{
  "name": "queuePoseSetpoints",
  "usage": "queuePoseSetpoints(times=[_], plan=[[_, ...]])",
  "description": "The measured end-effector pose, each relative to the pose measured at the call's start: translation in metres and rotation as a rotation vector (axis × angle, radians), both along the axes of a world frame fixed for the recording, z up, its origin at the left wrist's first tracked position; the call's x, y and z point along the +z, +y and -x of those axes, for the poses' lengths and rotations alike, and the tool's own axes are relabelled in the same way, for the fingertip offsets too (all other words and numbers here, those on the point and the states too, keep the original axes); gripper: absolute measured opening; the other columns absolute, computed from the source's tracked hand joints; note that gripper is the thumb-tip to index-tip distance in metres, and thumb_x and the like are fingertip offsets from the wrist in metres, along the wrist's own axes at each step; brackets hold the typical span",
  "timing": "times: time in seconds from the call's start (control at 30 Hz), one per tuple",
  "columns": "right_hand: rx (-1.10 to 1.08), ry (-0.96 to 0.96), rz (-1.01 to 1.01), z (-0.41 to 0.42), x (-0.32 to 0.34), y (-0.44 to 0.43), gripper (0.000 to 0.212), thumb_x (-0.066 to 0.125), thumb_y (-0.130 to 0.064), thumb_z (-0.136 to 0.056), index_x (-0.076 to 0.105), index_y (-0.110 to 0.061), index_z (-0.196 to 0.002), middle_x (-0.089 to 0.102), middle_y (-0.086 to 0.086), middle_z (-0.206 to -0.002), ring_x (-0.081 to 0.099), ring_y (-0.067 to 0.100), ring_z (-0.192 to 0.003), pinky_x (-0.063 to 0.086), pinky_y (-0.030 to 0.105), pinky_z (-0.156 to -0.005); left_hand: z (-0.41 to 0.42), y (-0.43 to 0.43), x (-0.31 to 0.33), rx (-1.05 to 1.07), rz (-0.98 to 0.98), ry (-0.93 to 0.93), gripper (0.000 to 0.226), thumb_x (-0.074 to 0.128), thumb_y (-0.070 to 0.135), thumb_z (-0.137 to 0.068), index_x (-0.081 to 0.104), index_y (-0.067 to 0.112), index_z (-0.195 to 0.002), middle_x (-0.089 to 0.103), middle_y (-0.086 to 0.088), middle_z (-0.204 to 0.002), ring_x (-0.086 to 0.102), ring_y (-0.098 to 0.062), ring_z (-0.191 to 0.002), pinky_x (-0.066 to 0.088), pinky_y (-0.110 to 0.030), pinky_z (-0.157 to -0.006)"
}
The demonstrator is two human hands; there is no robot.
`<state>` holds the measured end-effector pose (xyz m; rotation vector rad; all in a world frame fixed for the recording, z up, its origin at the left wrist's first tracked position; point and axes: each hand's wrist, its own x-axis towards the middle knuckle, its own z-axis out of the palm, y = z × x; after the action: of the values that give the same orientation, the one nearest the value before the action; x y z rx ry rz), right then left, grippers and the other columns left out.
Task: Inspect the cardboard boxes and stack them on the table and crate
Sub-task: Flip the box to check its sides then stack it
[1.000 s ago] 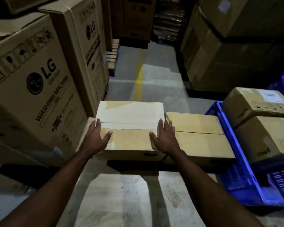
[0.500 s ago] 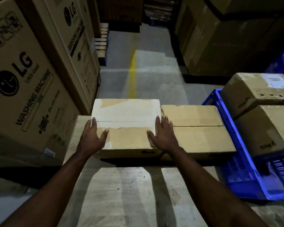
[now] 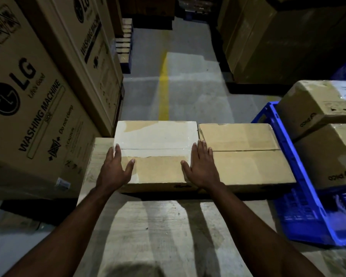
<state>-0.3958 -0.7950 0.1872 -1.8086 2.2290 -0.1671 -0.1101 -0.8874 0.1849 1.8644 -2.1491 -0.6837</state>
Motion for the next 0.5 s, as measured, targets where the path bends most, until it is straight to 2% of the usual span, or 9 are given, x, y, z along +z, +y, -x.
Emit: queuePoseSetpoints(times=[0.1, 0.3, 0.5], plan=[[0.006, 0.024, -0.001, -0.0005, -0.0034, 0.0003, 0.088, 0.016, -0.061, -0.094, 0.000, -0.001, -0.156, -0.007, 0.018, -0.164, -0.014, 0.026, -0.152, -0.004, 0.045, -0.123, 0.0000, -0.0022, -0.0011, -0.007, -0.005, -0.002, 0.084, 0.049, 0.053, -0.095, 0.011, 0.011, -0.157, 0.014, -0.017, -0.162, 0.023, -0.036, -0.146, 0.032, -0.048, -0.111], [-0.015, 0.046, 0.040, -0.0028, -0.0075, 0.0016, 0.087, 0.017, -0.061, -0.094, 0.005, -0.002, -0.156, -0.001, 0.016, -0.165, -0.008, 0.025, -0.153, -0.001, 0.045, -0.124, -0.0026, -0.0027, -0.0039, -0.026, -0.008, -0.022, 0.085, 0.049, 0.053, -0.094, 0.009, 0.012, -0.157, 0.012, -0.018, -0.162, 0.022, -0.037, -0.146, 0.031, -0.046, -0.112], [-0.021, 0.060, 0.047, -0.0047, -0.0101, 0.0032, 0.085, 0.020, -0.059, -0.095, 0.006, -0.002, -0.156, -0.001, 0.015, -0.165, -0.009, 0.023, -0.152, -0.002, 0.045, -0.124, -0.0044, -0.0025, -0.0025, -0.050, -0.002, -0.008, 0.085, 0.051, 0.051, -0.095, 0.007, 0.012, -0.157, 0.010, -0.018, -0.163, 0.020, -0.036, -0.147, 0.030, -0.045, -0.113]])
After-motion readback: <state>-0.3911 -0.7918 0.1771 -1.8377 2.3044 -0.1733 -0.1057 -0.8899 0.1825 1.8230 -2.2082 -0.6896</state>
